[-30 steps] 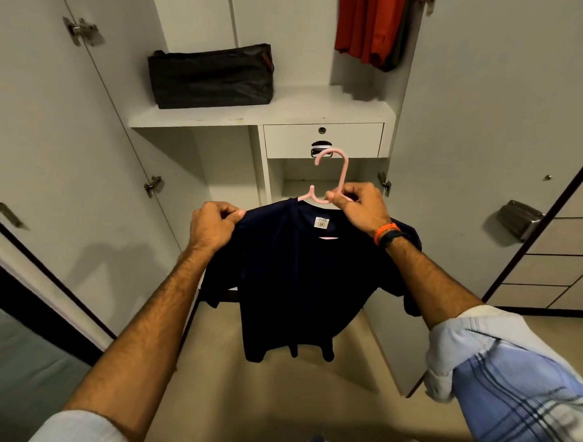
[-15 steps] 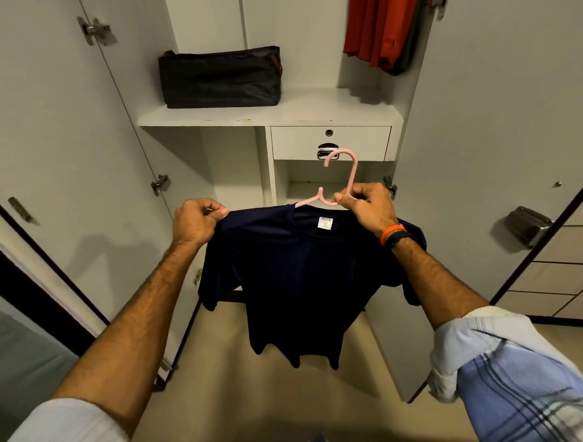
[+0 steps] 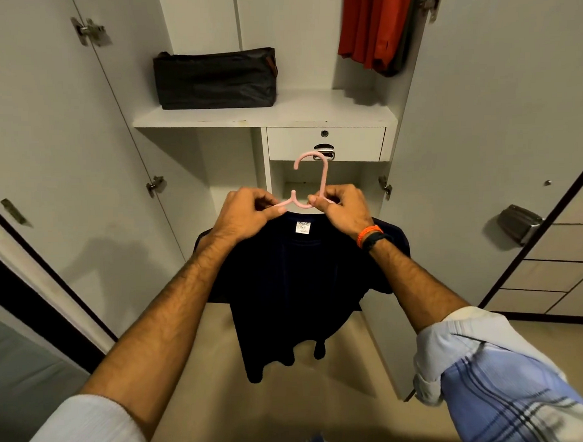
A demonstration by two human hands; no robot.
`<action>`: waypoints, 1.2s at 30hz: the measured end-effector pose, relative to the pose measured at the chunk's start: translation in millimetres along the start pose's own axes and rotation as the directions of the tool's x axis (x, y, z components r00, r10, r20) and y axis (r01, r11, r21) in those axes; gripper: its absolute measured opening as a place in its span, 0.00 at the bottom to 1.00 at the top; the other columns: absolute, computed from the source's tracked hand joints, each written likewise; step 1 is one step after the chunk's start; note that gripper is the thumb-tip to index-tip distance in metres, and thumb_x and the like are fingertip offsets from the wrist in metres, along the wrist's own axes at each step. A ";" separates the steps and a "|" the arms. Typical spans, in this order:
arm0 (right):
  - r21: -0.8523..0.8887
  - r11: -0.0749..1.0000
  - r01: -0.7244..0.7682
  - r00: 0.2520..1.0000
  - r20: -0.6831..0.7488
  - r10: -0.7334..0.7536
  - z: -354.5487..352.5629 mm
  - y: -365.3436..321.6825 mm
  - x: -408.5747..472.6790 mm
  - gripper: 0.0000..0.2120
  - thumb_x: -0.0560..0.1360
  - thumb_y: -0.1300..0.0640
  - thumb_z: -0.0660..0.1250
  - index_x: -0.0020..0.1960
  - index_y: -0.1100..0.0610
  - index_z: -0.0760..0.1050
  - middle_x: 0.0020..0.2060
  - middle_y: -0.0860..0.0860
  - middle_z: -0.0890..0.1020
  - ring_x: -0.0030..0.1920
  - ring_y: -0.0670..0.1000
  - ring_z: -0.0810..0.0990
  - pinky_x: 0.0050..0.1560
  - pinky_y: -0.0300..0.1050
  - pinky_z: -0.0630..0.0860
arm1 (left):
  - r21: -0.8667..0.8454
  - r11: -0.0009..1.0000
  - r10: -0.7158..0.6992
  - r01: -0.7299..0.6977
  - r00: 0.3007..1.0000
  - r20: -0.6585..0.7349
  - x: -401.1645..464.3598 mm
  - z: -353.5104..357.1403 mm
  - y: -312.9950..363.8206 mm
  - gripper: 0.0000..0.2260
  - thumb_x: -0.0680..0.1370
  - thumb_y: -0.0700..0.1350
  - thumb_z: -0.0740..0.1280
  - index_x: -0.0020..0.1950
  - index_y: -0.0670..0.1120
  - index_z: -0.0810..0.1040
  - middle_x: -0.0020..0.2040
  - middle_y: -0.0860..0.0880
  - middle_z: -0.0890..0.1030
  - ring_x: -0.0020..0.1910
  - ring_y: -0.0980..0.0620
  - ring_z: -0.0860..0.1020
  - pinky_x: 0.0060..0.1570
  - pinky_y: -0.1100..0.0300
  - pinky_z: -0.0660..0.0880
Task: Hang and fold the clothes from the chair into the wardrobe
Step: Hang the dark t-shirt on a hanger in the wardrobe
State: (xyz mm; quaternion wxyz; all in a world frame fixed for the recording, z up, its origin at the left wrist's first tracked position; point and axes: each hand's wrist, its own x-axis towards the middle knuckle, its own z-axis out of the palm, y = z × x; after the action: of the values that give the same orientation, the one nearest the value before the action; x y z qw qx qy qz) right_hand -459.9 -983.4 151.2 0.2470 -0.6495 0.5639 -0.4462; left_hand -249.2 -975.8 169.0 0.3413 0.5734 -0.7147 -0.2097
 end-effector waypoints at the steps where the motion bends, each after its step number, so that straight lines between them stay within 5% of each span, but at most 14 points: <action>1: -0.005 1.000 0.016 1.000 0.009 -0.016 2.1 -1.7 -0.7 0.07 0.75 0.49 0.72 0.41 0.52 0.83 0.34 0.46 0.83 0.40 0.51 0.80 0.49 0.54 0.79 | 0.013 1.000 0.013 -0.013 1.000 0.009 1.2 3.9 3.8 0.09 0.74 0.51 0.74 0.51 0.49 0.85 0.46 0.53 0.84 0.46 0.56 0.80 0.53 0.56 0.78; 5: -0.025 0.998 0.058 0.998 0.037 -0.057 5.0 -6.7 -2.7 0.07 0.76 0.50 0.71 0.41 0.52 0.83 0.31 0.42 0.80 0.35 0.44 0.74 0.43 0.47 0.74 | 0.031 0.998 0.046 -0.046 0.999 0.002 2.3 15.4 13.8 0.09 0.75 0.50 0.73 0.50 0.47 0.85 0.44 0.50 0.85 0.45 0.51 0.81 0.52 0.52 0.79; 10: -0.019 0.996 0.082 0.993 0.081 -0.080 1.9 -3.7 -4.1 0.05 0.74 0.50 0.73 0.44 0.51 0.83 0.34 0.40 0.81 0.36 0.39 0.76 0.41 0.36 0.71 | 0.002 0.998 0.055 -0.055 0.998 -0.023 -0.4 17.6 15.2 0.07 0.76 0.48 0.72 0.48 0.46 0.85 0.42 0.53 0.84 0.45 0.57 0.80 0.53 0.57 0.75; 14: -0.108 0.989 0.104 0.988 0.128 -0.090 -13.2 6.6 -5.2 0.21 0.66 0.49 0.80 0.57 0.52 0.81 0.47 0.44 0.82 0.49 0.43 0.79 0.48 0.31 0.70 | -0.007 1.000 0.005 -0.005 0.996 -0.089 -2.5 14.7 9.7 0.06 0.79 0.47 0.69 0.48 0.46 0.84 0.40 0.54 0.83 0.43 0.60 0.79 0.55 0.58 0.74; 17: -0.150 0.987 0.056 0.995 0.090 -0.043 -29.6 25.8 -8.6 0.23 0.63 0.50 0.82 0.56 0.51 0.81 0.49 0.44 0.82 0.51 0.44 0.78 0.50 0.31 0.69 | -0.005 0.999 -0.033 0.032 0.990 -0.135 -2.5 8.6 3.3 0.06 0.80 0.47 0.68 0.50 0.46 0.83 0.40 0.54 0.84 0.43 0.60 0.79 0.56 0.57 0.73; 23: -0.082 0.993 -0.082 0.997 0.003 0.082 -44.3 49.5 -14.4 0.08 0.71 0.60 0.76 0.50 0.57 0.84 0.43 0.46 0.83 0.45 0.41 0.80 0.56 0.42 0.78 | 0.045 0.993 -0.095 0.106 0.974 -0.205 -0.3 -2.4 -4.2 0.10 0.80 0.49 0.67 0.54 0.46 0.84 0.38 0.56 0.82 0.46 0.55 0.79 0.56 0.54 0.75; 31: -0.016 0.999 -0.035 0.998 -0.048 0.034 -47.0 48.1 -11.4 0.09 0.72 0.60 0.75 0.53 0.57 0.84 0.45 0.48 0.85 0.45 0.39 0.80 0.52 0.34 0.78 | 0.145 0.975 -0.130 0.169 0.961 -0.246 0.5 -5.0 -6.4 0.09 0.79 0.51 0.68 0.51 0.48 0.84 0.32 0.58 0.78 0.45 0.54 0.77 0.61 0.45 0.72; 36: 0.069 0.993 -0.100 0.991 -0.079 0.106 -49.8 52.3 -14.2 0.12 0.70 0.59 0.76 0.53 0.58 0.84 0.46 0.50 0.86 0.45 0.39 0.81 0.59 0.43 0.79 | 0.132 0.974 -0.146 0.185 0.955 -0.259 -1.1 -6.3 -6.2 0.08 0.78 0.50 0.69 0.49 0.48 0.84 0.32 0.59 0.76 0.45 0.52 0.77 0.61 0.45 0.72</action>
State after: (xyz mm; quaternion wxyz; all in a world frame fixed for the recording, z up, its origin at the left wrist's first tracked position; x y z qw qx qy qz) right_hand -528.9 -973.4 127.7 0.2669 -0.5922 0.5918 -0.4773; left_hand -240.3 -975.7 168.7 0.3635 0.6779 -0.6297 -0.1083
